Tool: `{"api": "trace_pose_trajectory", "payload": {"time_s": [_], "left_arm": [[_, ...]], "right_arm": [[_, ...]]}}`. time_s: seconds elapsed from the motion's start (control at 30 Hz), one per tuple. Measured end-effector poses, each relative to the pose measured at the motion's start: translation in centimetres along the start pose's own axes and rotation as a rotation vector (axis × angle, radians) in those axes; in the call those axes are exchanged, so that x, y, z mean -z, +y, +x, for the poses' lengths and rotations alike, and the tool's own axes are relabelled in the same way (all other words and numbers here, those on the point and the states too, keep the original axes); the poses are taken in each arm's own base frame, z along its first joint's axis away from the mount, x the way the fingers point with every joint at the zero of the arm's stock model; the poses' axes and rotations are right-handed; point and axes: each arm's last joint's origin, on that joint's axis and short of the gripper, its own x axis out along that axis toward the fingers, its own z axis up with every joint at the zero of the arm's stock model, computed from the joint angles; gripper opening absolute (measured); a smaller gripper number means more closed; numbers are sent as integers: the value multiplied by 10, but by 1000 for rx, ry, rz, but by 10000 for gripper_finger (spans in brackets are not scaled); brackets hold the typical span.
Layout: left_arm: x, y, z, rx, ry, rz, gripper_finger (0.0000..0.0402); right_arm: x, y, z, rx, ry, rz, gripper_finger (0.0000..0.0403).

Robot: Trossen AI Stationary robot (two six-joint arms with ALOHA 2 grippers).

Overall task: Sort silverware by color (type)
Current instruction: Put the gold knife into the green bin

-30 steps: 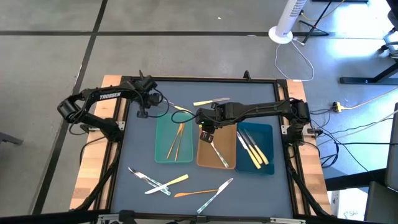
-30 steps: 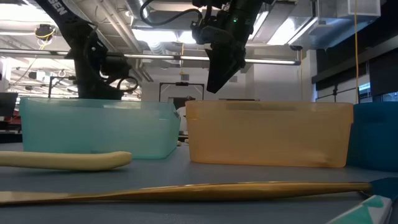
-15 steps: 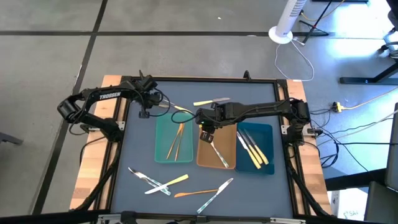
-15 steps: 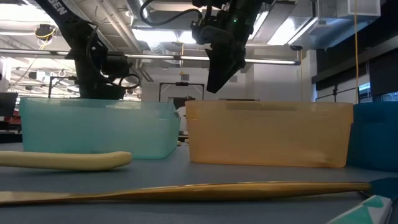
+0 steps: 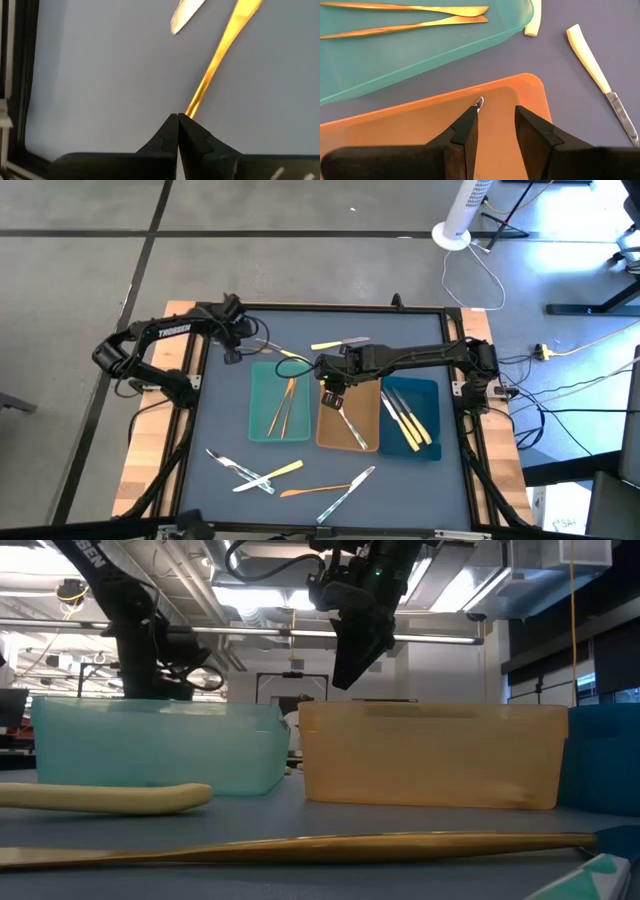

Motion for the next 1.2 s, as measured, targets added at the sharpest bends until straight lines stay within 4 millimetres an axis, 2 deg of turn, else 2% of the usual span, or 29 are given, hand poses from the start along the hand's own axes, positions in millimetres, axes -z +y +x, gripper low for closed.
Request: {"api": "trace_pose_trajectory", "payload": {"time_s": [0.23, 0.5, 0.6, 0.87, 1.2], "left_arm": [[7, 7, 1, -6, 14, -115, 5], [11, 9, 1, 50, 4, -155, 78], [12, 8, 2, 48, 7, -163, 93], [20, 4, 16, 19, 62, -121, 97], [20, 2, 17, 31, 59, -91, 98]], "right_arm": [[0, 0, 0, 0, 0, 0, 115], [0, 0, 0, 0, 0, 0, 115], [0, 0, 0, 0, 0, 0, 115], [0, 0, 0, 0, 0, 0, 115], [0, 0, 0, 0, 0, 0, 115]]}}
